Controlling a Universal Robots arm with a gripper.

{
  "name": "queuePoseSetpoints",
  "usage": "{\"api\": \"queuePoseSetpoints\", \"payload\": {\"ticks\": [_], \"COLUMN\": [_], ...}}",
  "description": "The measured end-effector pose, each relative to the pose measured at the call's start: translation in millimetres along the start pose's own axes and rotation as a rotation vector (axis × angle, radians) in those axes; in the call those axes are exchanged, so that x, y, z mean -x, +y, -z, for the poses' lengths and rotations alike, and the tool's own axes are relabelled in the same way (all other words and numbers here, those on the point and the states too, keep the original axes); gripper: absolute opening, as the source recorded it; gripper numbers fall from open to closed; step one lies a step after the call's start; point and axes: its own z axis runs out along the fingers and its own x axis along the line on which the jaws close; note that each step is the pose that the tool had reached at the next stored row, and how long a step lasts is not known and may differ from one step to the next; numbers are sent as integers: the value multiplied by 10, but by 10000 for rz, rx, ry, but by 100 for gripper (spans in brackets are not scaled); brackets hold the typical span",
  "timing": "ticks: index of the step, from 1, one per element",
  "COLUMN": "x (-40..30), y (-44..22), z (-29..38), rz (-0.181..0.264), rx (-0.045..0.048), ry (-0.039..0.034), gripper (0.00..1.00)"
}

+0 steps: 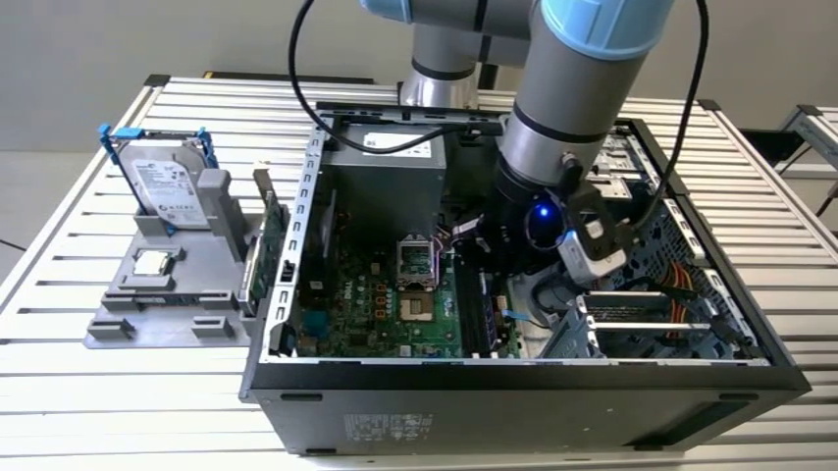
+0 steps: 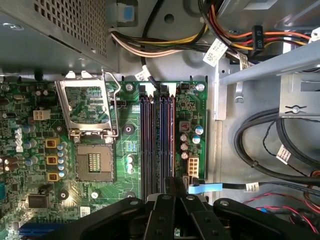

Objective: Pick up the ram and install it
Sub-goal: 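Press down the ram until it locks into place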

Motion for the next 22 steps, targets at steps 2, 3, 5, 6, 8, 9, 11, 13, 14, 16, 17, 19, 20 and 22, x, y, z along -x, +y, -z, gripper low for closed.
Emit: {"api": "queuePoseSetpoints", "payload": {"ticks": [2, 3, 5, 6, 8, 9, 11, 13, 14, 16, 17, 19, 20, 22], "x": [0, 0, 0, -1, -2, -2, -2, -2, -2, -2, -2, -3, -3, -3], "y": [0, 0, -1, -1, 0, 0, 1, 2, 2, 6, 8, 12, 15, 19], "z": [4, 4, 4, 4, 4, 4, 3, 3, 3, 1, 1, 0, 0, 0], "rz": [0, 14, 124, 199, 399, 547, 879, 1210, 1358, 1640, 1785, 2071, 2221, 2499], "rx": [0, 0, -4, -6, -13, -18, -28, -39, -45, -52, -57, -67, -72, -81], "ry": [0, -1, -6, -11, -21, -29, -46, -63, -71, -86, -93, -108, -116, -130], "gripper": [0, 0, 0, 0, 0, 0, 0, 0, 0, 0, 0, 0, 0, 0]}}
